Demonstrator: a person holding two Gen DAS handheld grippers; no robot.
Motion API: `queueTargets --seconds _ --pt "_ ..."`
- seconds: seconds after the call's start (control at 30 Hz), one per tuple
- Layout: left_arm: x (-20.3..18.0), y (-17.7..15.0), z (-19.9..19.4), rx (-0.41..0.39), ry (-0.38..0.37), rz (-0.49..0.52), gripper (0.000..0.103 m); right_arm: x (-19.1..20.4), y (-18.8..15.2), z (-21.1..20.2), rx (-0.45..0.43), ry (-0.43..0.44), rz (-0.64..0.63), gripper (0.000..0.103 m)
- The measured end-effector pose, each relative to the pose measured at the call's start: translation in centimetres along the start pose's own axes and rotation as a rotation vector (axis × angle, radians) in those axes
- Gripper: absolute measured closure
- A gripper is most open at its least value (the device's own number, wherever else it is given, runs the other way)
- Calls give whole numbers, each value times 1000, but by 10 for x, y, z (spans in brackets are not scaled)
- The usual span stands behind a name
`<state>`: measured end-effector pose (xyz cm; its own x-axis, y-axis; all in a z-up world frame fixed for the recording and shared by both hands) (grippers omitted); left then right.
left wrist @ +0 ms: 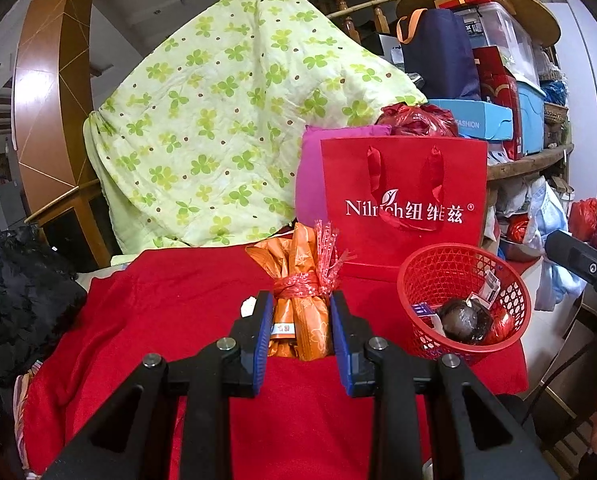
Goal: Collect trash
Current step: 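Lower both held items into the red mesh wastebasket and open both tools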
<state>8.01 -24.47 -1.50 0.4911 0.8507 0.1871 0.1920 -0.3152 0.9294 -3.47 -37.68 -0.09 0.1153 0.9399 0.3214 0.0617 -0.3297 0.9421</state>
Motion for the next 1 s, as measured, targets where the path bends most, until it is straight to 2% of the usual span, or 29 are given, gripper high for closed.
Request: queueTargets --seconds 0.5,1.0 --pt "-13 -11 10 33 -31 0 73 -18 -6 -1 7 -27 41 72" --pt "-34 -21 27 74 -65 15 73 -55 -17 5 26 -81 105 72"
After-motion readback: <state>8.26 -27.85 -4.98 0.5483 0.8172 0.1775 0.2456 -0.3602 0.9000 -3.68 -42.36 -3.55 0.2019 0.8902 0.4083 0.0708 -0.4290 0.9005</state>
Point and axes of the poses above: each gripper's, at about its wrist camera, not at the fingertips, and z roughly the way its jaws point, x to its left, y to its top, the point moved 10 cm from there along z, roughly the way its jaws point, and after that the axes turned 5 degrees about -x, right-handed, at the moved point
